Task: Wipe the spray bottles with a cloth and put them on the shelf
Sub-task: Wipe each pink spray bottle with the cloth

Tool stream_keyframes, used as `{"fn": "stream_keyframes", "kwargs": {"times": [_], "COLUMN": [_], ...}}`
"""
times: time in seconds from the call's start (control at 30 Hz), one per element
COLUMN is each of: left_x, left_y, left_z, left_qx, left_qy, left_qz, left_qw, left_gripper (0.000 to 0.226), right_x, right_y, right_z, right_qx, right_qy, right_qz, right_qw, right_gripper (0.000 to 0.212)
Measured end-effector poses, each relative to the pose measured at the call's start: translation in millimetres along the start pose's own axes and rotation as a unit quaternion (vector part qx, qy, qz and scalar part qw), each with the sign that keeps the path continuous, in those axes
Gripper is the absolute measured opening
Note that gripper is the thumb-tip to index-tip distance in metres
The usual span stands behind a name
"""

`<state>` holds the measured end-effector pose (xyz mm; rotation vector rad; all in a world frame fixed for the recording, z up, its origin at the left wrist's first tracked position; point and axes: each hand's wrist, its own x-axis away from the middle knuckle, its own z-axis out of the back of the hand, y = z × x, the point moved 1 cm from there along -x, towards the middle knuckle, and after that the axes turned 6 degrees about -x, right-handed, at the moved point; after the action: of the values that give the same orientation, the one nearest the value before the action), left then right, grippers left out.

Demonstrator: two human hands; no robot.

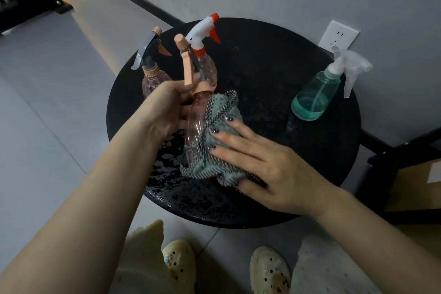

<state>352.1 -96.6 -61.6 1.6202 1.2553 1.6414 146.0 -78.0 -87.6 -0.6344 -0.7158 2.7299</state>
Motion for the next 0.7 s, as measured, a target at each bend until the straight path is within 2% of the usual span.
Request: {"fn": "stream_keyframes", "kwargs": {"times": [0.1, 0.2, 0.27, 0.37, 0.43, 0.5, 0.63, 0.7], "left_x": [-3.9, -2.6, 0.0, 0.1, 0.6, 1.1, 1.2, 0.8], "left_y": [3.0, 1.6, -0.5, -5.4, -6.8, -6.6, -5.7, -5.8], "left_z": [6.1, 0.3, -5.9, -9.6, -10.6, -10.9, -10.6, -10.2], "left_qx": [0.049, 0.038, 0.011, -0.012, -0.035, -0.028, -0.008, 0.016], "left_qy": [0.01, 0.0, -0.005, -0.007, -0.006, 0.0, 0.0, -0.01], "left_qz": [-0.004, -0.005, 0.002, 0.005, 0.002, -0.006, -0.027, -0.035], "left_qw": [0.999, 0.999, 1.0, 1.0, 0.999, 1.0, 1.0, 0.999], "left_gripper": [0.024, 0.017, 0.016, 0.017, 0.02, 0.019, 0.015, 0.012], "right_x": [6.9, 2.6, -5.2, -20.0, -27.7, -30.3, -21.6, -16.8], "right_y": [-2.0, -1.5, -0.6, 2.1, 5.4, 9.3, 14.5, 16.7], "right_z": [-0.3, 1.3, 2.1, 2.1, 0.9, 0.2, -3.4, -5.8], "right_qx": [0.043, 0.062, 0.036, -0.074, -0.189, -0.308, -0.429, -0.472], "right_qy": [-0.014, -0.006, 0.02, 0.063, 0.095, 0.119, 0.077, 0.063], "right_qz": [0.046, 0.045, -0.005, -0.132, -0.219, -0.284, -0.306, -0.301], "right_qw": [0.998, 0.997, 0.999, 0.986, 0.952, 0.9, 0.846, 0.826], "right_gripper": [0.044, 0.043, 0.044, 0.046, 0.046, 0.049, 0.048, 0.062]}}
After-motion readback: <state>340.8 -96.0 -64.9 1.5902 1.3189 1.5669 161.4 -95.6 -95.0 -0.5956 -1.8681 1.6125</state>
